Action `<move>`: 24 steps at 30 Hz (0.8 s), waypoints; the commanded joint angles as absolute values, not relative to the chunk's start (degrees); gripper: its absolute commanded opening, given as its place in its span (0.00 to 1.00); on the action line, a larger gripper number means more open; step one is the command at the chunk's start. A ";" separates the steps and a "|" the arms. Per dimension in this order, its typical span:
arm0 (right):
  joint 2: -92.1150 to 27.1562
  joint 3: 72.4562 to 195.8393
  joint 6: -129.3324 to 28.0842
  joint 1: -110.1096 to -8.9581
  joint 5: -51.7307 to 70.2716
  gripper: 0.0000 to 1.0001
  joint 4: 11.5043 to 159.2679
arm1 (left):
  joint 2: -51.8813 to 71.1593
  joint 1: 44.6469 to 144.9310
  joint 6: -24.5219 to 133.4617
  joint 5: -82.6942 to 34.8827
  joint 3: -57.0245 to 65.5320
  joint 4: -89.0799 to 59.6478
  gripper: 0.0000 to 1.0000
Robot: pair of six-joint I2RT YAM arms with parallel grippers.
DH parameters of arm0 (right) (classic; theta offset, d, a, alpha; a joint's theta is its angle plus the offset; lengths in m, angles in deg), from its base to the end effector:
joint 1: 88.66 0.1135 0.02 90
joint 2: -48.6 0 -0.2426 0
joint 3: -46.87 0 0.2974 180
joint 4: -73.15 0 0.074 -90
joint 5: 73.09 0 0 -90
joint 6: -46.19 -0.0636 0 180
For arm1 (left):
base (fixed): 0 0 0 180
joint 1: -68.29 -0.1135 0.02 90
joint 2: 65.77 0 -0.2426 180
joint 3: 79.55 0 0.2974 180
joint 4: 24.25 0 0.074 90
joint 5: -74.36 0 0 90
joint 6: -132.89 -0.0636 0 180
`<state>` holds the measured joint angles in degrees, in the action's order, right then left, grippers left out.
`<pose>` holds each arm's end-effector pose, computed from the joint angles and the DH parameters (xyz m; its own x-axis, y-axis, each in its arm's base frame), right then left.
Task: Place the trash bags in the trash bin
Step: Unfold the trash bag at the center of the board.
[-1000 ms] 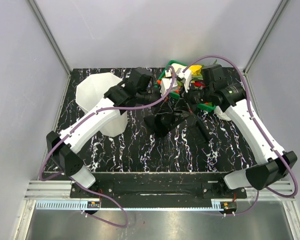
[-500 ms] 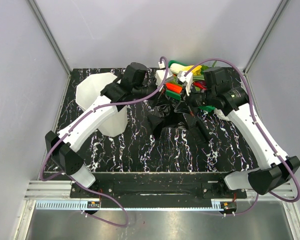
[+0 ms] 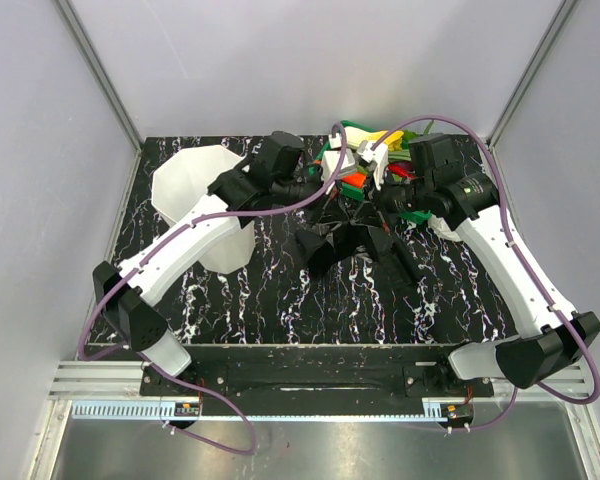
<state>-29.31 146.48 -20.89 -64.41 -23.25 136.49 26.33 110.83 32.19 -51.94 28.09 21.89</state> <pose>0.2905 0.1759 0.3792 -0.2646 -0.4456 -0.8552 -0.9298 0.3532 0.1036 0.2864 -0.3139 0.3719 -0.1977 0.3845 -0.9017 0.9740 0.1811 -0.1363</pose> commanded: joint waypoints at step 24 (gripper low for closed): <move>-24.00 142.63 -17.71 -63.88 -21.41 0.00 137.00 | 25.03 109.51 29.09 -47.72 29.29 20.17 0.00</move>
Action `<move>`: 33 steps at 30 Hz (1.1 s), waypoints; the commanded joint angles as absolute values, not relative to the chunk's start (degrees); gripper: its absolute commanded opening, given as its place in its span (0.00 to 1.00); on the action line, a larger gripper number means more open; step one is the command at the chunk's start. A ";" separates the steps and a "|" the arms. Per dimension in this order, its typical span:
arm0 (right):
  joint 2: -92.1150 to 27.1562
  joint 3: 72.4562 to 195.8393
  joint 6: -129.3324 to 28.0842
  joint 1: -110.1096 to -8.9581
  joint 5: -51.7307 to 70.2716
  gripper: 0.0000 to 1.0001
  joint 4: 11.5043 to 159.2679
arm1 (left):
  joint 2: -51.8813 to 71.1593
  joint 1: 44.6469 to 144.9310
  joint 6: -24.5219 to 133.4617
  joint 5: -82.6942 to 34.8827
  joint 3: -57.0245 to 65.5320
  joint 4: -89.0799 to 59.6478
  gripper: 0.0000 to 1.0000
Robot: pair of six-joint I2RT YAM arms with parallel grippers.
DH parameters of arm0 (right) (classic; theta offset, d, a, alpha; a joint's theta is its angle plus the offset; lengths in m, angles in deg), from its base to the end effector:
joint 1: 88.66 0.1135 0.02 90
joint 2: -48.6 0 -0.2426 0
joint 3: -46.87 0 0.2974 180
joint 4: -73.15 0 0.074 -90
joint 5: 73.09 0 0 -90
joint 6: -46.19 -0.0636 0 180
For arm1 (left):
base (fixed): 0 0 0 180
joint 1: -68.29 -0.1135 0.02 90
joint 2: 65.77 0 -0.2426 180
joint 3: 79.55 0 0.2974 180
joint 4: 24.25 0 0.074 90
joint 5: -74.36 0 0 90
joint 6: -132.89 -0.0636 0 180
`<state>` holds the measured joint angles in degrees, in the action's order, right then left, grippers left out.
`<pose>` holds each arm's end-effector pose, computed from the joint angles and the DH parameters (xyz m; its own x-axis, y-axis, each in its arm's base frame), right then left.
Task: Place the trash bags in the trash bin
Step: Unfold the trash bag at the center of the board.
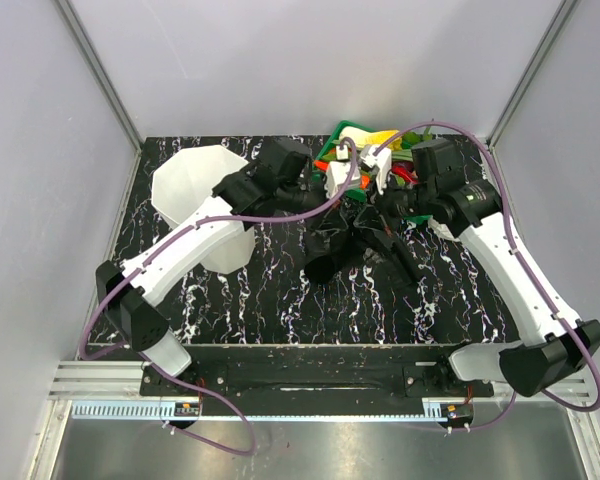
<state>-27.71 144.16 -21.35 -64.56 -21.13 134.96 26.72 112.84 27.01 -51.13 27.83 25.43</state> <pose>0.2890 0.1722 0.3746 -0.2661 -0.4486 -0.8532 -0.9185 0.3865 0.0833 0.2743 -0.3218 0.3605 -0.1418 0.4522 -0.8805 0.9875 0.1269 -0.0939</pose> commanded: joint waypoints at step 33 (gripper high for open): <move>-24.00 139.90 -18.94 -63.88 -17.28 0.31 134.01 | 24.23 110.83 22.85 -51.77 29.03 24.04 0.00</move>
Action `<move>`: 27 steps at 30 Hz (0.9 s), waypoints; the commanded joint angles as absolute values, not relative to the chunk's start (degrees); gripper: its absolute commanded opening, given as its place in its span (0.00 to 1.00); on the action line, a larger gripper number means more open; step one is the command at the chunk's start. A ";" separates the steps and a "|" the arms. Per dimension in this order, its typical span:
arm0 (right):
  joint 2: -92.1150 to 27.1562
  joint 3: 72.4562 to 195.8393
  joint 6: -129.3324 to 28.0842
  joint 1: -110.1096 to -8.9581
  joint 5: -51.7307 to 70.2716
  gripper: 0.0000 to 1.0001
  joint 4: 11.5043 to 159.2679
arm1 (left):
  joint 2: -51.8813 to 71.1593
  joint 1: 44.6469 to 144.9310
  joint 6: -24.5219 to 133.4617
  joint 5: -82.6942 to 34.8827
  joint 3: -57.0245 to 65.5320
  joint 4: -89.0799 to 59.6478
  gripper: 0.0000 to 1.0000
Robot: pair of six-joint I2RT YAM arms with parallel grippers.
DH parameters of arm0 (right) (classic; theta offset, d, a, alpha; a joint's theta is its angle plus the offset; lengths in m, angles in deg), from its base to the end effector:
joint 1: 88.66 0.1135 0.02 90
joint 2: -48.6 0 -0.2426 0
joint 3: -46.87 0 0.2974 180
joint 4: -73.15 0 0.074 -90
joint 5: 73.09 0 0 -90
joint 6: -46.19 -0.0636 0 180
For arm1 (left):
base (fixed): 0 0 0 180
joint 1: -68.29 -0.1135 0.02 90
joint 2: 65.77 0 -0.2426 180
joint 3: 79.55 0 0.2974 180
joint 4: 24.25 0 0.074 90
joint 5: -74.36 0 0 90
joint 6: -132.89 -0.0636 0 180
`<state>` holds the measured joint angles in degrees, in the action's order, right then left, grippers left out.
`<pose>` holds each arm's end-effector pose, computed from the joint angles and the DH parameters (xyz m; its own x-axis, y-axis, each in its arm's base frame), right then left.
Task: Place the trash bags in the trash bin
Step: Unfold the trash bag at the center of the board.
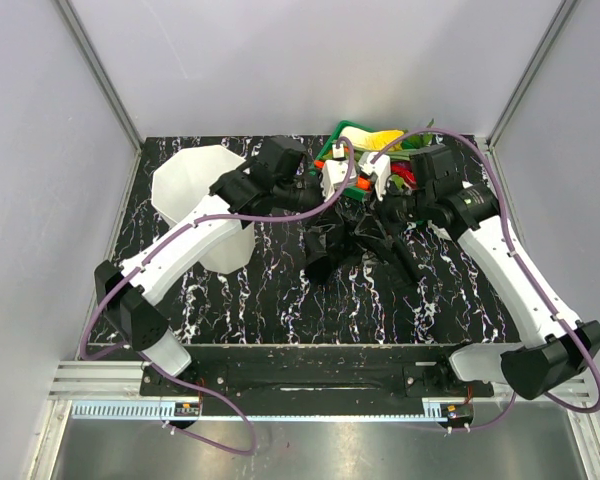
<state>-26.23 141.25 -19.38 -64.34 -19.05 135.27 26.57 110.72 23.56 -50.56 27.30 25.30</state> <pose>0.2846 0.1696 0.3623 -0.2604 -0.4851 -0.8348 -0.9173 0.3942 0.0571 0.2863 -0.3110 0.3580 -0.1023 0.4612 -0.8814 0.9887 0.1445 -0.0391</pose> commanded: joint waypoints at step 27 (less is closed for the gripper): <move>-29.27 143.50 -21.84 -64.58 -25.18 0.01 133.75 | 23.88 111.62 13.89 -51.16 28.15 26.15 0.00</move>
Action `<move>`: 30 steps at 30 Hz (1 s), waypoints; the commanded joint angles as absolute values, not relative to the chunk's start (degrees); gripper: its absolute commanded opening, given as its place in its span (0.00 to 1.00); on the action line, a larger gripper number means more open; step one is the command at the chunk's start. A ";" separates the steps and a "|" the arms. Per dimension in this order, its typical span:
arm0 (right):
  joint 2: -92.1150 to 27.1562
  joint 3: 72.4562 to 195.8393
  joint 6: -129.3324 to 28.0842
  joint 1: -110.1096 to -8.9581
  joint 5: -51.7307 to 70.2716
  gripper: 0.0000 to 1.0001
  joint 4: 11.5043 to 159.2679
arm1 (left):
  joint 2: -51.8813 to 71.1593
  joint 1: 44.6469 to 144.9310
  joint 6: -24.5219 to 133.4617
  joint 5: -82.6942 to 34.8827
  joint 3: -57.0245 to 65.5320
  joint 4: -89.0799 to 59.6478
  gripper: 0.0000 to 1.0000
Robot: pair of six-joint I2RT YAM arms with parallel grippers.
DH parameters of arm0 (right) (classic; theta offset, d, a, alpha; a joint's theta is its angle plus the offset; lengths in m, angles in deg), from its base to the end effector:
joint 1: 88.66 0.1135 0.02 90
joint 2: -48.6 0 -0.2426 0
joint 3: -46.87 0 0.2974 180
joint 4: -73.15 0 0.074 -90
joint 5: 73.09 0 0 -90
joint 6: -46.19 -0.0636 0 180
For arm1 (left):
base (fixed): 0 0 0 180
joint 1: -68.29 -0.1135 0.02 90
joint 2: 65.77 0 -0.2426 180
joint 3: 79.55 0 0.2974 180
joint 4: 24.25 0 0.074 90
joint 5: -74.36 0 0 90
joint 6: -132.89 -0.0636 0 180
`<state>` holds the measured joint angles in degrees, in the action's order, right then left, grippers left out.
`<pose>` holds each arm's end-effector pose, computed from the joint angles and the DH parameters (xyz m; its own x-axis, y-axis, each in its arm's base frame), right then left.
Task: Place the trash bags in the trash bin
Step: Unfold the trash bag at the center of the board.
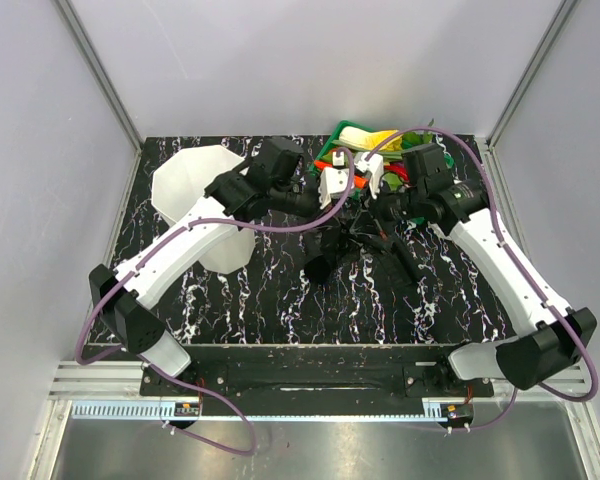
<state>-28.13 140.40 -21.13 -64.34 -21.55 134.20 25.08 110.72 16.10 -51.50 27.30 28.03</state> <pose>0.2914 0.1751 0.3492 -0.3058 -0.4695 -0.8283 -0.9173 0.3783 0.1242 0.2780 -0.3046 0.3638 0.0137 0.4824 -0.8758 0.9961 0.0696 0.0539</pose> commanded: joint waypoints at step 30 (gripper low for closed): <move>-26.72 145.00 -20.34 -64.58 -24.13 0.36 136.30 | 22.82 113.73 -5.01 -41.48 26.21 33.88 0.00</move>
<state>-26.27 142.52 -19.58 -64.56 -23.19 137.96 25.02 113.57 0.41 -39.52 25.75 33.06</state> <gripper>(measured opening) 0.390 0.013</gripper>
